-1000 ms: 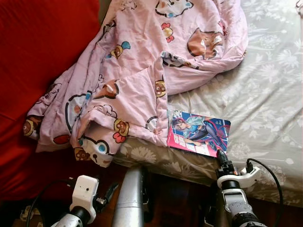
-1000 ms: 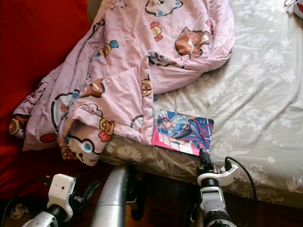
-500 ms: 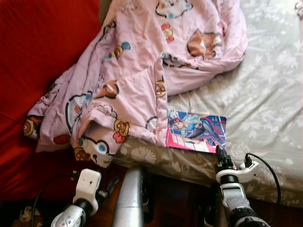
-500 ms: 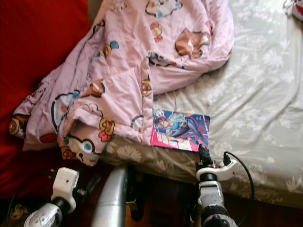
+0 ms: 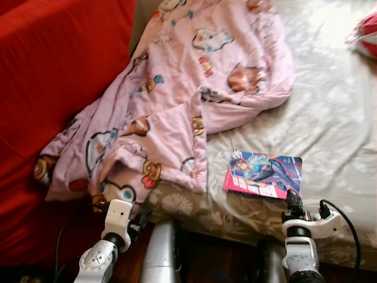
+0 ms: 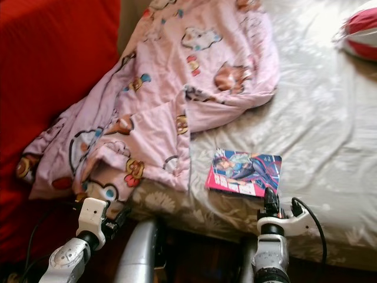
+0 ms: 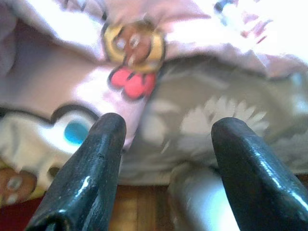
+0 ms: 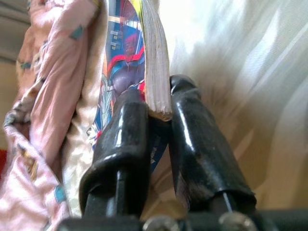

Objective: Clean up the room

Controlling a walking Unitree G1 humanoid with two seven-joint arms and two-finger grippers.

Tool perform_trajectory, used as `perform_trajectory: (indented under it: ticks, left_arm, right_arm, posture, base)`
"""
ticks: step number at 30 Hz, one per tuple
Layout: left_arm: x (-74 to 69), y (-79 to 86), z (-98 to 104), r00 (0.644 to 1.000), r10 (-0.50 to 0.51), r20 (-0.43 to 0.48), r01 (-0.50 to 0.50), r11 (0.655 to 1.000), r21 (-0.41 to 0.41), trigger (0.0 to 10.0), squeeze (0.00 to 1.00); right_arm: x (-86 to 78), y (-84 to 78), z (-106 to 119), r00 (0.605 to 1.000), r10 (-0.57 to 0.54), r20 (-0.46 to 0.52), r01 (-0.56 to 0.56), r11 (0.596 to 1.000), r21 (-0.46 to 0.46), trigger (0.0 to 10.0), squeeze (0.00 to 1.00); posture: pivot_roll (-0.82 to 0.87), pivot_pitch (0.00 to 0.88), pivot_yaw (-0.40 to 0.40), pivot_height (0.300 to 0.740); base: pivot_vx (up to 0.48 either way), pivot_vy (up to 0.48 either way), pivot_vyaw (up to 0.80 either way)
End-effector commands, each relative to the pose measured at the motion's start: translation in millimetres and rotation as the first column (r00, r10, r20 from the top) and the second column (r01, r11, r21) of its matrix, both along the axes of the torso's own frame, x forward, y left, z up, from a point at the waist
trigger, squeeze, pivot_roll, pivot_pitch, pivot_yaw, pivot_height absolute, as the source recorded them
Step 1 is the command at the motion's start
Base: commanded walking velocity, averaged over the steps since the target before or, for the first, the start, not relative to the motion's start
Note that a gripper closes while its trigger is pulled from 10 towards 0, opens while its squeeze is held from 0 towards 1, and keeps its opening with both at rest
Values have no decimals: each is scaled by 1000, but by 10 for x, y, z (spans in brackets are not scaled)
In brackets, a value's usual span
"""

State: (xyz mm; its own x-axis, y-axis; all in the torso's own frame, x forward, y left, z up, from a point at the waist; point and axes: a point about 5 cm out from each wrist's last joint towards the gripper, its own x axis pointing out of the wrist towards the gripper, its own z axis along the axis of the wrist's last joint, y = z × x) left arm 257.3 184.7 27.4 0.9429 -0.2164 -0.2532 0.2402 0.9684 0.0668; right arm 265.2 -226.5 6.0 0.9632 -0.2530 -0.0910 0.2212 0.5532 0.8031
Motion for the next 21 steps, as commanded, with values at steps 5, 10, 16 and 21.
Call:
perform_trajectory:
  ticks: [5,10,16,21]
  left_arm:
    - [92,3,-100,997,70,-17,-71,997,-37,10000,0]
    - [161,-30,-122,995,98,-17,-99,993,-68,10000,0]
    - [229,-50,-149,988,148,-41,-151,982,-115,10000,0]
    - [148,-36,-300,981,160,-114,-172,979,-106,10000,0]
  right_arm:
    - [31,-23,344,992,125,14,-113,932,-345,0,0]
    - [104,82,454,980,194,-39,-185,830,-525,10000,0]
    - [196,174,520,979,192,-69,-194,776,-600,10000,0]
    - [232,322,482,969,217,-116,-242,761,-602,10000,0]
  posture:
    - [76,29,46,601]
    - [48,7,23,601]
    - [46,0,-4,611]
    - [53,0,-18,641]
  base:
    - [0,0,0]
    - [0,0,0]
    - [0,0,0]
    - [0,0,0]
